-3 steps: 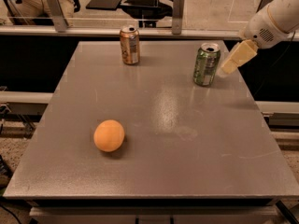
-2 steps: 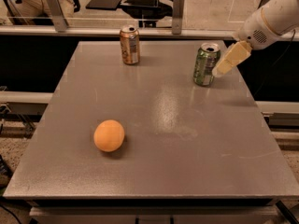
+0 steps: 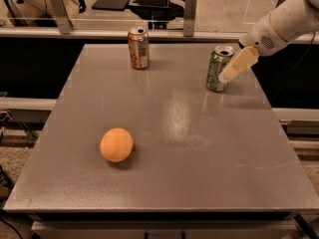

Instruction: Knock green can over

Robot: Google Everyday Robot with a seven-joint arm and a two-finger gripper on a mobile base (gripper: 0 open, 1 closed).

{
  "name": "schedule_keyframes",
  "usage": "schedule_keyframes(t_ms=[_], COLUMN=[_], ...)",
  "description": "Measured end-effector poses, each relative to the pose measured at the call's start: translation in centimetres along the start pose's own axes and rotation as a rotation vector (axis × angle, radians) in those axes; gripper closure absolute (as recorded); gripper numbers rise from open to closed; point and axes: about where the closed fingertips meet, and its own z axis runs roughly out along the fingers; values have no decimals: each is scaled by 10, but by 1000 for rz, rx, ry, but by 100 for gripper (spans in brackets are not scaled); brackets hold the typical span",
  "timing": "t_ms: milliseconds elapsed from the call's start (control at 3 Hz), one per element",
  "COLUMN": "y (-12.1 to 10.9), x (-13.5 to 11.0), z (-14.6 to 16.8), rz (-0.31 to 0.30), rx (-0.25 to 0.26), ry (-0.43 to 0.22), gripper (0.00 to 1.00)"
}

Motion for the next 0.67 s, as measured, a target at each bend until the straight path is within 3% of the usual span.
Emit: schedule_keyframes(t_ms=[333,667], y=[3,9], x=[-8,-20], z=[8,13], rz=[-1,-14], rx=[-13,-37], ry=[-25,-43], gripper=[0,26])
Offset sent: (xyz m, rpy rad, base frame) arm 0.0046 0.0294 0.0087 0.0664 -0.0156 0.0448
